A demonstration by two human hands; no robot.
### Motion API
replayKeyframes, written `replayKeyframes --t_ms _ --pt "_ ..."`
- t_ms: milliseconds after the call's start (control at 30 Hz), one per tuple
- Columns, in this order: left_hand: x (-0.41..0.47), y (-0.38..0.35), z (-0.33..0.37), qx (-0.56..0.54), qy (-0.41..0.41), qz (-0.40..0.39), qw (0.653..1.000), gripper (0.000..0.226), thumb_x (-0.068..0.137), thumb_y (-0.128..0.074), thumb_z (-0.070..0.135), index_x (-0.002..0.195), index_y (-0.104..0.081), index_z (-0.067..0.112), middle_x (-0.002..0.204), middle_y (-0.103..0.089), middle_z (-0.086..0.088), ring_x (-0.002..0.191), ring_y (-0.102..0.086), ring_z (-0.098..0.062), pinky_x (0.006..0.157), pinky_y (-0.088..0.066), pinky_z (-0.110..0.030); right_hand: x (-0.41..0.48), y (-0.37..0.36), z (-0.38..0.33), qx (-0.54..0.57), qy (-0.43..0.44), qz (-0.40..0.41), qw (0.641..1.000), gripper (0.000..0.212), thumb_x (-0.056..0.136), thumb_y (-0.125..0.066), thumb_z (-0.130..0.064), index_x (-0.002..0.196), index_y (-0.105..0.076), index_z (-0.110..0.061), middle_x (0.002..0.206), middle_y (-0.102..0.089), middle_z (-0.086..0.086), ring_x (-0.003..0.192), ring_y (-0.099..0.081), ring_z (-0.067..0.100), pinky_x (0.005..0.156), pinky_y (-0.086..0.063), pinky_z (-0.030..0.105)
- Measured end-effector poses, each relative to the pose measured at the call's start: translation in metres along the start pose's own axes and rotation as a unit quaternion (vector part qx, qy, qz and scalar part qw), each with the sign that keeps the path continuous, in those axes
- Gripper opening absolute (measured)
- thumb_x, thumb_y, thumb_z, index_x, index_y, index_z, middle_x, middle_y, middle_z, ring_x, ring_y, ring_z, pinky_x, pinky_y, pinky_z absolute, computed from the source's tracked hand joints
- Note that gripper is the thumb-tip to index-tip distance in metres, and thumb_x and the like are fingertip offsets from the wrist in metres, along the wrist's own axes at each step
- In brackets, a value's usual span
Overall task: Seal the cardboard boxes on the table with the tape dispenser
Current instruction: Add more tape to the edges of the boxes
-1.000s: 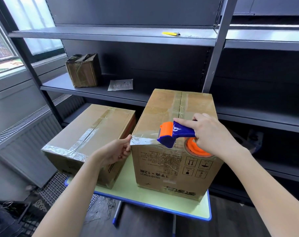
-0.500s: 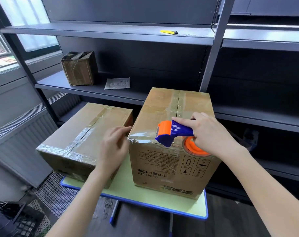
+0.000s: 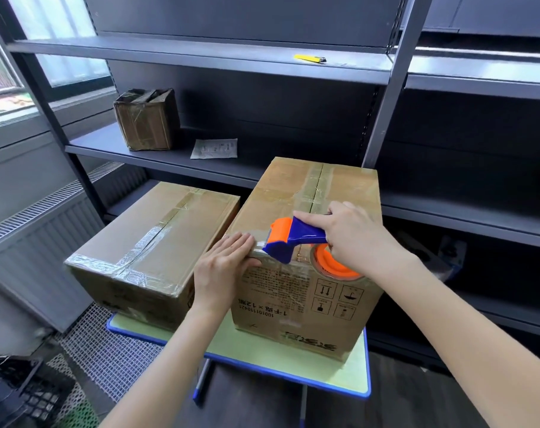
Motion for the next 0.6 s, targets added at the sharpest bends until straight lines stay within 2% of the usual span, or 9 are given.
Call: replayKeyframes --t_ms 167,267,367,433,533,600 --pt "0.002 0.002 -0.004 -0.008 -0.005 0.007 1.000 0.041 0.080 -0.056 0.041 0.104 -0.073 0.012 0.109 -0.070 -0.001 0.109 -0.058 -0.010 0.102 -0.035 -0.020 0.003 0.001 0.004 0.016 0.017 -0.009 1.000 0.059 0.099 -0.025 -0.013 0.145 -0.012 -0.048 0.090 -0.033 0.001 0.088 -0.030 0.017 0.078 -0.025 0.028" --pt "0.004 0.002 -0.004 -0.007 0.007 0.014 1.000 0.040 0.080 -0.055 0.042 0.103 -0.074 0.014 0.109 -0.069 0.001 0.108 -0.057 -0.008 0.101 -0.035 -0.018 -0.006 0.003 0.029 0.011 0.010 -0.024 1.000 0.064 0.097 -0.030 -0.012 0.142 -0.011 -0.054 0.082 -0.032 -0.002 0.086 -0.033 0.016 0.076 -0.028 0.027" --pt "0.005 0.000 -0.002 -0.002 0.000 0.010 1.000 0.040 0.080 -0.057 0.043 0.104 -0.073 0.015 0.109 -0.069 0.002 0.108 -0.057 -0.008 0.100 -0.038 -0.019 -0.020 0.003 0.043 0.010 0.009 -0.030 0.999 0.066 0.097 -0.036 -0.016 0.140 -0.007 -0.057 0.090 -0.036 -0.001 0.087 -0.035 0.014 0.074 -0.028 0.025" --pt "0.006 0.003 -0.003 0.003 0.008 0.009 1.000 0.038 0.077 -0.064 0.039 0.104 -0.073 0.014 0.108 -0.069 0.001 0.109 -0.055 -0.008 0.101 -0.035 -0.015 -0.027 0.003 0.052 0.001 0.013 -0.025 1.000 0.067 0.097 -0.039 -0.017 0.141 -0.007 -0.055 0.093 -0.037 0.000 0.087 -0.035 0.014 0.074 -0.028 0.025" --pt "0.008 0.006 -0.001 0.010 0.027 0.000 1.000 0.037 0.068 -0.080 0.021 0.103 -0.073 0.011 0.107 -0.069 -0.003 0.109 -0.056 -0.015 0.101 -0.026 -0.009 -0.042 0.007 0.080 -0.011 -0.005 -0.034 0.999 0.072 0.093 -0.043 -0.012 0.141 -0.010 -0.054 0.094 -0.038 -0.001 0.084 -0.036 0.014 0.071 -0.028 0.024" --pt "0.012 0.005 0.002 0.026 0.038 -0.020 0.999 0.041 0.068 -0.081 0.022 0.107 -0.072 0.013 0.112 -0.068 -0.002 0.111 -0.059 -0.017 0.100 -0.032 -0.015 -0.052 0.003 0.089 -0.013 -0.009 -0.049 0.999 0.072 0.093 -0.042 -0.011 0.141 -0.011 -0.054 0.095 -0.037 -0.002 0.085 -0.036 0.013 0.072 -0.026 0.023"
Point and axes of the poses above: each hand's wrist, its own x-axis towards the middle knuckle, its own y-axis out of the back of the hand, z = x × y, the point moved 3 cm from there along x, towards the middle knuckle
